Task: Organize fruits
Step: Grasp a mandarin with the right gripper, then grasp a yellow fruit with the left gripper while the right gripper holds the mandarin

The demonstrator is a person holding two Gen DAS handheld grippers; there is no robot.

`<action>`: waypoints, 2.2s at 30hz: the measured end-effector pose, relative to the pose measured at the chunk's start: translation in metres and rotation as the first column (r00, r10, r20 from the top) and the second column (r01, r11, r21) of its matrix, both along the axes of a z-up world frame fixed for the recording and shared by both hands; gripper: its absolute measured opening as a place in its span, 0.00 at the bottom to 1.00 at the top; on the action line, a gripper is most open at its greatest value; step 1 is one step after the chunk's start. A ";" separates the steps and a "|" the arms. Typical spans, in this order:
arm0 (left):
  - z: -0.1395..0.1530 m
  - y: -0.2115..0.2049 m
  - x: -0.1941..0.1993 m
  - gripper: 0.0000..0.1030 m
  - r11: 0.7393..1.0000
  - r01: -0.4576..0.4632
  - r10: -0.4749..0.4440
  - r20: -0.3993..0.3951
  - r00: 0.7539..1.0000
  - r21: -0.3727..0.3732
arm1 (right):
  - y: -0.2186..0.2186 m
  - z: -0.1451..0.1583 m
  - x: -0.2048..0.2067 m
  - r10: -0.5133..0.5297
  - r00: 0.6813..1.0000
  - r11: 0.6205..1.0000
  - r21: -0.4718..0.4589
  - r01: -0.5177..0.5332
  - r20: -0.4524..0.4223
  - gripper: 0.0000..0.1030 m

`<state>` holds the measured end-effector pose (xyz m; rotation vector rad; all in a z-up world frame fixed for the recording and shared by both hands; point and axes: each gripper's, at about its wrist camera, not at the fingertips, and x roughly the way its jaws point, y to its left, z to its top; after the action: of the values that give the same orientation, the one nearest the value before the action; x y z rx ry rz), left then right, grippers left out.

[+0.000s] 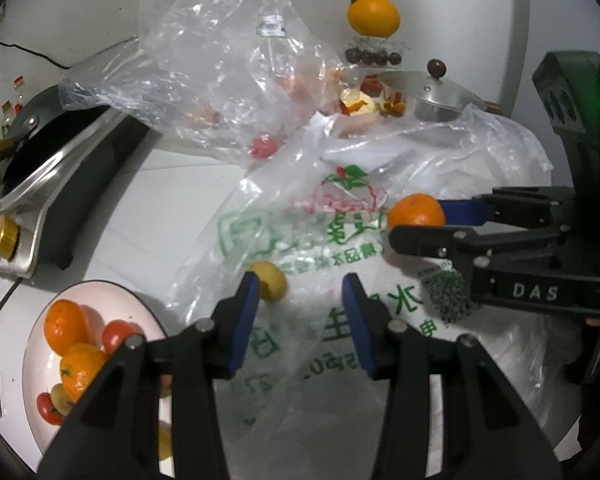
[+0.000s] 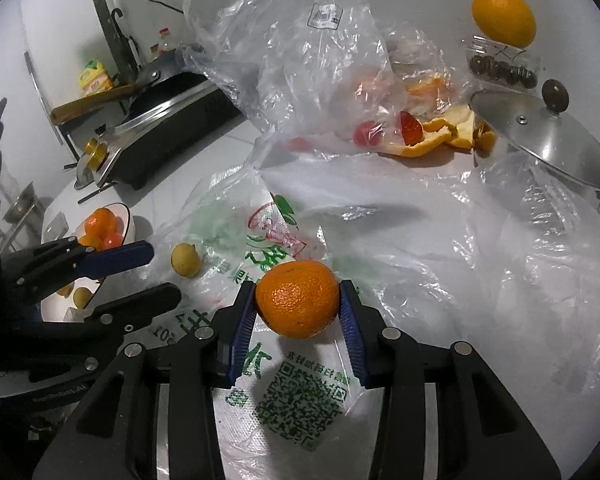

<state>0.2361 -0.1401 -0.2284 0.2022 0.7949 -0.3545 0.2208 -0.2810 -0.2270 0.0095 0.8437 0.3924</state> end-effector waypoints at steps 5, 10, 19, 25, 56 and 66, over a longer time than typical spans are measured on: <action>-0.005 -0.005 0.004 0.43 1.000 0.002 -0.002 -0.020 1.000 0.007 | -0.002 0.000 0.000 0.009 1.000 1.000 0.013 -0.009 0.000 0.42; -0.007 0.000 0.011 0.43 1.000 -0.024 0.023 -0.049 0.999 -0.010 | -0.003 -0.001 0.000 0.010 1.000 1.000 0.020 -0.010 0.002 0.42; -0.012 0.008 0.023 0.43 0.997 -0.076 0.074 -0.065 0.995 -0.024 | -0.001 -0.002 0.001 0.022 1.000 1.000 0.021 -0.022 -0.003 0.42; -0.016 0.001 0.032 0.43 0.996 -0.085 0.086 -0.066 0.994 0.021 | 0.001 -0.004 0.001 0.039 0.999 0.999 0.022 -0.039 -0.006 0.42; -0.005 -0.006 0.023 0.25 0.998 0.000 -0.005 -0.070 0.998 -0.064 | 0.004 -0.004 0.000 0.055 0.998 0.998 0.011 -0.055 0.003 0.42; 0.001 -0.011 0.014 0.25 0.998 0.019 -0.021 -0.054 0.998 -0.054 | 0.004 -0.004 -0.001 0.051 0.999 0.999 0.006 -0.051 0.010 0.42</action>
<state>0.2497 -0.1513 -0.2276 0.1511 0.8367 -0.4011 0.2199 -0.2774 -0.2309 -0.0086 0.8340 0.4424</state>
